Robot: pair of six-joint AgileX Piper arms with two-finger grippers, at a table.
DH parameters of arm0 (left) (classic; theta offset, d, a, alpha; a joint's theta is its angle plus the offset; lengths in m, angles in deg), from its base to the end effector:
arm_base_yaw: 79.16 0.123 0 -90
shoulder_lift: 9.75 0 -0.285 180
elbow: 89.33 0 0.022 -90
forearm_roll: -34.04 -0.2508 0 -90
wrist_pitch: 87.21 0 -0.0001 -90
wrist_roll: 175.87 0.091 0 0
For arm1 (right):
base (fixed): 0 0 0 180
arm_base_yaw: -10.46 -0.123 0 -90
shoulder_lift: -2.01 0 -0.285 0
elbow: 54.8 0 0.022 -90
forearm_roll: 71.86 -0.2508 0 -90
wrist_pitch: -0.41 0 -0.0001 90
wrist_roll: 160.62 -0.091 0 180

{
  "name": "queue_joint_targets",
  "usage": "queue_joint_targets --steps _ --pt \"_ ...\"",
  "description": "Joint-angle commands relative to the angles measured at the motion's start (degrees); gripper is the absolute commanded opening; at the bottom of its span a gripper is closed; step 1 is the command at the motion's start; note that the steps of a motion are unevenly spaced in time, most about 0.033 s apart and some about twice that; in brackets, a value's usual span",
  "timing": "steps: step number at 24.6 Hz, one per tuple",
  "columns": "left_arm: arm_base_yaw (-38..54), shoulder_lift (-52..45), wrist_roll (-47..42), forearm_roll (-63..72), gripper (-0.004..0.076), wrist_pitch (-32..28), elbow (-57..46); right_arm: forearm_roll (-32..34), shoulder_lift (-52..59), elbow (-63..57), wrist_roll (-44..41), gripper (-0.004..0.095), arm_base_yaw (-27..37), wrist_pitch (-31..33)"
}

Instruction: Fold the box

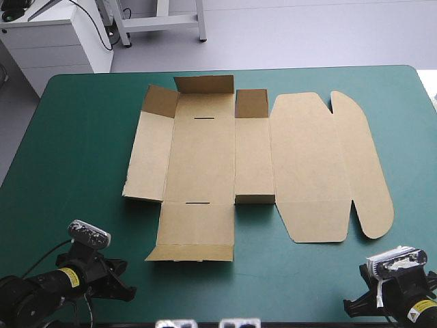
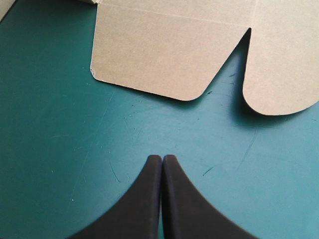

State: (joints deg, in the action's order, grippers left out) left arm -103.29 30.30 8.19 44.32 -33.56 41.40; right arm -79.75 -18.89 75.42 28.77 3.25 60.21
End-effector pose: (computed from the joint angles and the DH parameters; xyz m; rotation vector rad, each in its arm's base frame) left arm 0.0741 -0.0475 0.2598 0.5408 2.4534 -0.3698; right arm 0.0304 0.0147 0.2700 -0.3117 2.2502 0.1518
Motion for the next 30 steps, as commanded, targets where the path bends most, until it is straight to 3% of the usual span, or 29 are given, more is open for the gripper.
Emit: queue_joint_targets --steps 1,8,11,17,30 --pt "-0.06 0.31 -0.28 0.64 0.0008 -3.60 1.53 -0.38 -0.77 1.27 0.18 -0.0020 0.19 -3.68" --pt "-0.06 0.42 0.16 0.77 0.0008 -4.20 1.91 -0.38 -0.77 1.27 0.18 -0.0020 0.19 -3.68" --pt "-0.06 1.73 -0.91 0.77 0.0008 0.43 6.20 -0.38 -0.77 1.27 0.18 -0.0020 0.19 -3.68" --pt "-0.06 3.95 -1.36 0.66 0.0008 1.41 14.36 -0.38 -0.77 1.27 0.18 -0.0020 0.19 -3.68" --pt "-0.06 27.24 -0.30 -7.38 0.0008 3.40 37.84 -0.38 -0.77 1.27 0.18 -0.0020 0.19 -3.68"
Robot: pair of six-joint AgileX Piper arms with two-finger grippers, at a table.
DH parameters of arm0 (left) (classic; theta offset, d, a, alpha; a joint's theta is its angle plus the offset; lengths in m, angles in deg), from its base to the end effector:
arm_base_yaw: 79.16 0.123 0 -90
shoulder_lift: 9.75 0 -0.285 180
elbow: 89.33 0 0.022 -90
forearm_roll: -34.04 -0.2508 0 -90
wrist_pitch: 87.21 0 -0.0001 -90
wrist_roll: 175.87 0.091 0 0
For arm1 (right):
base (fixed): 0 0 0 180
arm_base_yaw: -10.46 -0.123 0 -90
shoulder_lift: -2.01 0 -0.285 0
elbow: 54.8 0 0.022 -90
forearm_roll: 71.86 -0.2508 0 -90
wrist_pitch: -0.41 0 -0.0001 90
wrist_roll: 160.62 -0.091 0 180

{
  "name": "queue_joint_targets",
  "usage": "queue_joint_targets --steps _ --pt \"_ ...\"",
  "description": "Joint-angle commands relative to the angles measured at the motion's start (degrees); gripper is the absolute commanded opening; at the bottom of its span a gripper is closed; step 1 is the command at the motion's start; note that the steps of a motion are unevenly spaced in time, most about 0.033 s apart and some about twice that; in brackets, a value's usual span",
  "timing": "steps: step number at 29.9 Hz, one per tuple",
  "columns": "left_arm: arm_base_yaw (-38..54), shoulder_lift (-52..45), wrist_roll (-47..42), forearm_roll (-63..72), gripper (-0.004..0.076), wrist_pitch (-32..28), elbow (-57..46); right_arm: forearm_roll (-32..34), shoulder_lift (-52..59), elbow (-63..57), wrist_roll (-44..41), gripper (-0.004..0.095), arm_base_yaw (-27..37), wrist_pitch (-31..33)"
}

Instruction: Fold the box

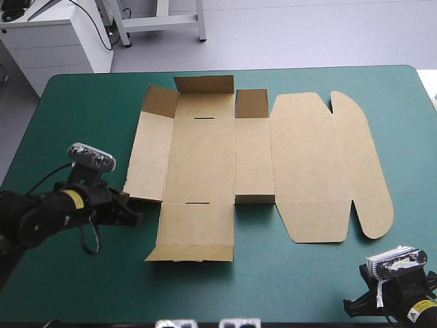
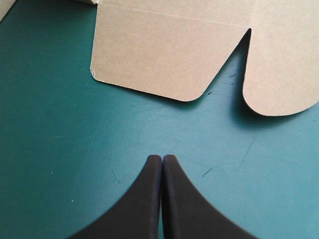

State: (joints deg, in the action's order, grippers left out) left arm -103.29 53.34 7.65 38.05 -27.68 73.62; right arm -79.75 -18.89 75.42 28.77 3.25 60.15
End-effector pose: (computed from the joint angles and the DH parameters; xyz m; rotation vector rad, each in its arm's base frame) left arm 0.1558 -0.0758 0.3725 0.5697 2.3833 -0.2494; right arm 0.0305 0.0147 0.2700 -0.3115 2.2492 0.1517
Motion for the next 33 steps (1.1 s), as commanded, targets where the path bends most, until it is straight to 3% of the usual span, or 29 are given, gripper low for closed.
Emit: queue_joint_targets --steps 1,9,13,16,21,26,33 --pt "-0.06 6.06 1.46 -0.85 0.0008 -2.48 7.08 -0.38 -0.77 1.27 0.18 -0.0020 0.19 -3.62" --pt "1.26 17.87 3.41 -0.68 0.0008 -4.24 15.21 -0.38 -0.77 1.27 0.18 -0.0020 0.19 -3.62" --pt "7.65 22.28 8.22 5.47 0.0014 -4.50 17.71 -0.38 -0.77 1.27 0.18 -0.0020 0.19 -3.62" --pt "15.82 25.03 16.91 16.63 0.0015 -4.24 18.30 -0.38 -0.77 1.27 0.18 -0.0020 0.19 -3.62" --pt "29.96 29.19 29.58 33.79 0.0015 2.13 18.42 -0.38 -0.77 1.27 0.18 -0.0020 0.19 -3.62" --pt "41.75 33.82 35.57 42.72 0.0015 11.13 18.42 -0.38 -0.77 1.27 0.18 -0.0020 0.19 -3.62" --pt "45.14 39.02 35.58 43.43 0.0024 12.03 18.42 -0.38 -0.77 1.27 0.18 -0.0020 0.19 -3.62"
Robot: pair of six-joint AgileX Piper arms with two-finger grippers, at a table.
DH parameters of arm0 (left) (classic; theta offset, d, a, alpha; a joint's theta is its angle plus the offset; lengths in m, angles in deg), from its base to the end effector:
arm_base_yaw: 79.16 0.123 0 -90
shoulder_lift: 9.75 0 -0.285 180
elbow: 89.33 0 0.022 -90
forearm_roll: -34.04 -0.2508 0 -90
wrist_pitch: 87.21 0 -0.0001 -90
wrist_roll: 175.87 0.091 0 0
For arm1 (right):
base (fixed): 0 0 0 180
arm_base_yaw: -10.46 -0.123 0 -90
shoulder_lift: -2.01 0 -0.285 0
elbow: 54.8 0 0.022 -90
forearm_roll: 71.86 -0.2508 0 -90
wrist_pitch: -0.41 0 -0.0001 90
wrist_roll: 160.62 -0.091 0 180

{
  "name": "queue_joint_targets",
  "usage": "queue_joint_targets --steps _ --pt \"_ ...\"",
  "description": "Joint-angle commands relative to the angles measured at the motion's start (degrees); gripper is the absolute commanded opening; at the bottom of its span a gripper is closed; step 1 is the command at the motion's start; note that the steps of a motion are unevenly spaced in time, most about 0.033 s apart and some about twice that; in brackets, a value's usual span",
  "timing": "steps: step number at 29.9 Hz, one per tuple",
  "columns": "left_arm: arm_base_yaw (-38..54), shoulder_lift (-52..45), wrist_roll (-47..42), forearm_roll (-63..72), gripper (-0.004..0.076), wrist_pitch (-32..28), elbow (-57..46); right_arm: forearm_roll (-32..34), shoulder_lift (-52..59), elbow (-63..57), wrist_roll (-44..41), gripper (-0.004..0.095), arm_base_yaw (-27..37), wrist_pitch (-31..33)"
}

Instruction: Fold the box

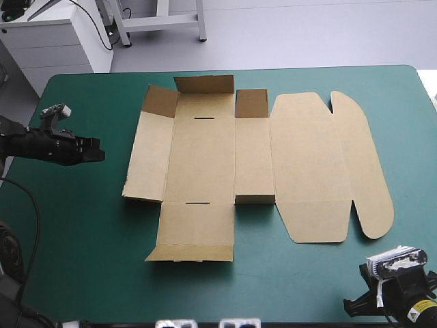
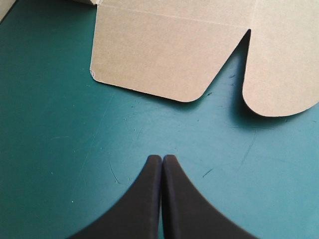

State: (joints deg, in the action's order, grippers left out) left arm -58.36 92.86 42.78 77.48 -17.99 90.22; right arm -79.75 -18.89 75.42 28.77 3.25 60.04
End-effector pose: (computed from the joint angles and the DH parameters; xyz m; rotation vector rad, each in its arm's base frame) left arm 0.3282 0.0621 0.2984 0.1029 2.5654 -0.7606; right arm 0.0306 0.0147 0.2702 -0.3111 2.2473 0.1516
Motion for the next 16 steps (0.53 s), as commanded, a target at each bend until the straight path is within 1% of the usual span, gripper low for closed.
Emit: queue_joint_targets --steps 1,2,4,6,9,10,11,16 --pt "0.21 0.50 0.45 4.31 0.0045 2.34 1.82 -0.38 -0.77 1.27 0.18 -0.0019 0.19 -3.51" --pt "0.21 1.85 0.45 5.05 0.0083 2.34 1.82 -0.38 -0.77 1.27 0.18 -0.0020 0.19 -3.51" --pt "0.10 3.98 0.45 6.66 0.0185 3.08 1.82 -0.38 -0.77 1.27 0.18 -0.0020 0.19 -3.51" --pt "0.10 6.23 1.07 8.24 0.0327 4.71 1.82 -0.38 -0.77 1.27 0.18 -0.0020 0.19 -3.51" --pt "0.10 8.61 1.78 9.13 0.0491 4.88 1.82 -0.38 -0.77 1.27 0.18 -0.0020 0.19 -3.51" --pt "0.10 9.14 2.16 9.41 0.0520 4.88 1.82 -0.38 -0.77 1.27 0.18 -0.0020 0.19 -3.51" --pt "0.10 9.39 2.52 9.54 0.0532 4.88 1.82 -0.38 -0.77 1.27 0.18 -0.0020 0.19 -3.51" --pt "-0.12 11.56 2.83 10.53 0.0531 4.88 1.82 -0.38 -0.77 1.27 0.18 -0.0020 0.19 -3.51"
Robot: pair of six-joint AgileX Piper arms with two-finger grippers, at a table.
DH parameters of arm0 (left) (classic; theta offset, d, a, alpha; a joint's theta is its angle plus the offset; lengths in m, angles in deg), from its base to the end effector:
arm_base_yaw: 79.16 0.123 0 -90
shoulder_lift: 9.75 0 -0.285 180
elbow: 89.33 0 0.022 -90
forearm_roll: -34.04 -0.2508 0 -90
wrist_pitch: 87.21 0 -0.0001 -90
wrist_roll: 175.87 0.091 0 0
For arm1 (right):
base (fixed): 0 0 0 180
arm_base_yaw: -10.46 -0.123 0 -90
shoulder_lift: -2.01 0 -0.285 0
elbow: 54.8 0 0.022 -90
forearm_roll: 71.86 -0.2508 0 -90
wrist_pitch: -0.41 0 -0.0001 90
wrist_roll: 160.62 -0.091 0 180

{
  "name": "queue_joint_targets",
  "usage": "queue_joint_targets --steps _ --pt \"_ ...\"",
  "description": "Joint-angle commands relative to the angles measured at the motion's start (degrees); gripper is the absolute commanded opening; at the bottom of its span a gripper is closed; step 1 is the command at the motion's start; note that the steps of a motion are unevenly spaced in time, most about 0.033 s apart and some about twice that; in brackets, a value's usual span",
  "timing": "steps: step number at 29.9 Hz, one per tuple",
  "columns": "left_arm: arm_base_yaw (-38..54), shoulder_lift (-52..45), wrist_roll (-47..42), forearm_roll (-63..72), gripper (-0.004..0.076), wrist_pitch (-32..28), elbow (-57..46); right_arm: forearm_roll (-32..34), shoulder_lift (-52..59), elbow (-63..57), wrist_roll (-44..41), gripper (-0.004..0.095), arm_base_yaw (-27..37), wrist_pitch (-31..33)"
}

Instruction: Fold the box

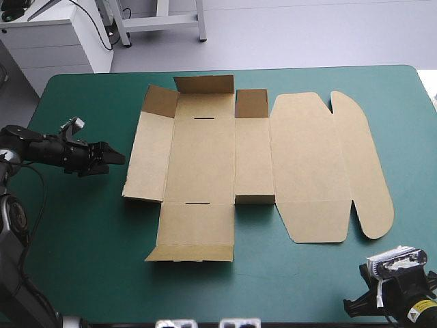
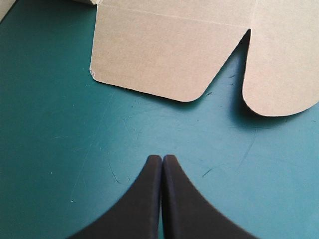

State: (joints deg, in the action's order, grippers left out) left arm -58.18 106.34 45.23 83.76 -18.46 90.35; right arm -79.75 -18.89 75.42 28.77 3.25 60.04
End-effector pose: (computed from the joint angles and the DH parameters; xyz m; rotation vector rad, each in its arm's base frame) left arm 0.3638 0.0702 0.2233 -0.0254 2.6298 -0.9997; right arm 0.0306 0.0147 0.2702 -0.3111 2.2473 0.1516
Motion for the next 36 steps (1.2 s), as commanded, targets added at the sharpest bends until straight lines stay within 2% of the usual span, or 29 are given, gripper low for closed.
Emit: queue_joint_targets --steps 1,15,25,30,34,35,36 --pt "-0.55 -1.66 0.38 4.39 0.0531 5.34 1.70 -0.38 -0.77 1.27 0.18 -0.0020 0.19 -3.51" --pt "-9.39 1.58 -1.19 4.92 0.0531 5.34 1.70 -0.38 -0.77 1.27 0.18 -0.0020 0.19 -3.51" --pt "-12.18 2.67 -1.82 7.19 0.0512 5.34 1.70 -0.38 -0.77 1.27 0.18 -0.0020 0.19 -3.51" --pt "-12.18 2.78 -1.91 8.26 0.0406 5.34 1.70 -0.38 -0.77 1.27 0.18 -0.0020 0.19 -3.51" --pt "-12.18 2.78 -2.13 8.23 0.0181 5.22 1.70 -0.38 -0.77 1.27 0.18 -0.0020 0.19 -3.51" --pt "-12.18 2.78 -2.13 8.23 0.0085 4.94 1.70 -0.38 -0.77 1.27 0.18 -0.0020 0.19 -3.51" --pt "-12.18 2.78 -2.02 8.23 0.0023 4.45 1.70 -0.38 -0.77 1.27 0.18 -0.0020 0.19 -3.51"
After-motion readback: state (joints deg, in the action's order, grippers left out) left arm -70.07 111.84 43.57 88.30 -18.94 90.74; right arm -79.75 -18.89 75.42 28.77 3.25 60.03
